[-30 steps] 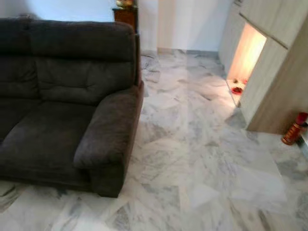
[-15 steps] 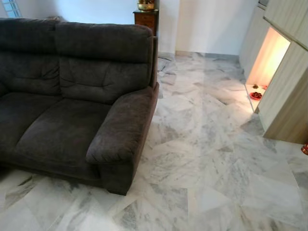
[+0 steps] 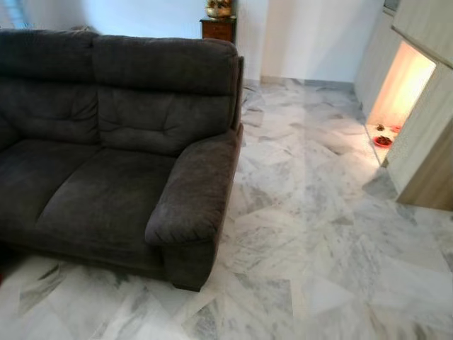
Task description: Move the pillow to the sofa from floor
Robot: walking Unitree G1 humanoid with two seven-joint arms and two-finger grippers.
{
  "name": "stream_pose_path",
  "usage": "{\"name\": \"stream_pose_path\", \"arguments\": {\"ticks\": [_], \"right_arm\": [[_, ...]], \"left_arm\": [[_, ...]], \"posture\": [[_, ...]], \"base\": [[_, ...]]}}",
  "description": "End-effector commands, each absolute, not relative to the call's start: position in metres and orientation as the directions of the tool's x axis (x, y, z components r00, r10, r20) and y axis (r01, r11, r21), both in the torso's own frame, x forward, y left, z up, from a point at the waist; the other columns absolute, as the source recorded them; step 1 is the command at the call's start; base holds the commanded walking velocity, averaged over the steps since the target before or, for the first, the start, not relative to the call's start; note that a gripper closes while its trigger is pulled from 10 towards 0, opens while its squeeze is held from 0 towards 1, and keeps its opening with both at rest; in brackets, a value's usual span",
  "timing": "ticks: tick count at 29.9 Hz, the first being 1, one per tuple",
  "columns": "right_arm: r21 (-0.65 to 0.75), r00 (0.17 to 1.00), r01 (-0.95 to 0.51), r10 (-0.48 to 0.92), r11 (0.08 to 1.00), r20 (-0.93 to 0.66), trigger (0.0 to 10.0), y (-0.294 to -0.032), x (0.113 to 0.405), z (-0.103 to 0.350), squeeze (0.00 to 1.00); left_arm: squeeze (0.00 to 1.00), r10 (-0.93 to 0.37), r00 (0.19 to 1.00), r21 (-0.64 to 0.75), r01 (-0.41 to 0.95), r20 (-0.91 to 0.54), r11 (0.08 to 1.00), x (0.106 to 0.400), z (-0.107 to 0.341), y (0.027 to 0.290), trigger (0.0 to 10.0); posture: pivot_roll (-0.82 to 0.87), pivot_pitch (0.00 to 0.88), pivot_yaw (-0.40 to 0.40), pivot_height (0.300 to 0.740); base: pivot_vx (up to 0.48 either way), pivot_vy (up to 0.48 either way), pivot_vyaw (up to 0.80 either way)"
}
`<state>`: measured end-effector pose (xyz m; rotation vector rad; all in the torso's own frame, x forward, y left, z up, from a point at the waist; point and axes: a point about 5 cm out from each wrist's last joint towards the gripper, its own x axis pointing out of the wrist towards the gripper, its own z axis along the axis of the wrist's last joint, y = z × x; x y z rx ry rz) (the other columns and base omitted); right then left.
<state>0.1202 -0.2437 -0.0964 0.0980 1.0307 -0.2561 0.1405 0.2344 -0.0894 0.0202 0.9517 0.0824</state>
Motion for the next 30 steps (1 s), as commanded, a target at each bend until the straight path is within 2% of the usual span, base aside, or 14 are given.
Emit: {"name": "stream_pose_path", "arguments": {"ticks": [1, 30], "right_arm": [[0.041, 0.649, 0.028, 0.013, 0.999, -0.761, 10.0, -0.1699, 0.2045, -0.074, 0.0], [0.012, 0.639, -0.017, 0.02, 1.0, -0.769, 10.0, -0.1714, 0.2013, -0.0756, 0.0]], "left_arm": [[0.0, 0.18, 0.514, 0.1, -0.18, -0.838, 0.979, 0.1508, -0.0898, 0.2318, 10.0], [0.0, 0.177, 0.512, 0.09, -0.19, -0.841, 0.978, 0.1507, -0.0901, 0.2308, 10.0]], "posture": [[0.05, 0.071, 0.012, 0.74], [0.05, 0.083, 0.007, 0.74]], "base": [[0.0, 0.439, 0.0], [0.0, 0.465, 0.0]]}}
